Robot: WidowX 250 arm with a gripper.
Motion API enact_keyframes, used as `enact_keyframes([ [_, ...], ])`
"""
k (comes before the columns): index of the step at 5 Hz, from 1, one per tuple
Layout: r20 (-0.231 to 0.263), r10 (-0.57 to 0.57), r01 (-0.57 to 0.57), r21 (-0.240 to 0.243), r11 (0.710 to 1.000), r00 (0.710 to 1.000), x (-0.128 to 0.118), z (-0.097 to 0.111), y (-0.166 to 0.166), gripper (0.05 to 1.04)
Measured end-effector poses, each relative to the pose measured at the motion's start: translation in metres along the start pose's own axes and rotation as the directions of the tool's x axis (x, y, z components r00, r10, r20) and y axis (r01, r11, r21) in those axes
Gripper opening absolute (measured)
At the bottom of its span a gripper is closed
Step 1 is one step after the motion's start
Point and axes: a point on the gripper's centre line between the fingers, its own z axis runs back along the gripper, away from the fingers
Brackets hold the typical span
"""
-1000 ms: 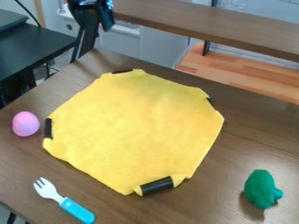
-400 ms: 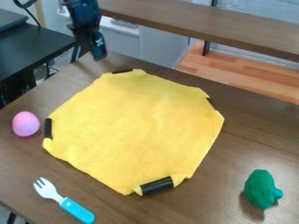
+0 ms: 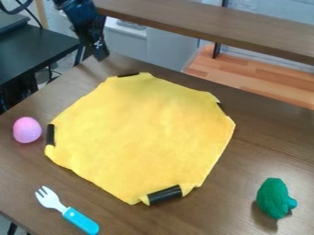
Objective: Fold cloth from the top left to the bottom right
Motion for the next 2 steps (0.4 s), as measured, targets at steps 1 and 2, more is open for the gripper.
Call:
enact_keyframes([
  [1, 0.030, -0.017, 0.017, 0.000, 1.000, 0.999, 0.014, 0.002, 0.013, 0.998],
  [2, 0.024, -0.016, 0.016, 0.010, 1.000, 1.000, 0.010, -0.018, 0.026, 0.998],
])
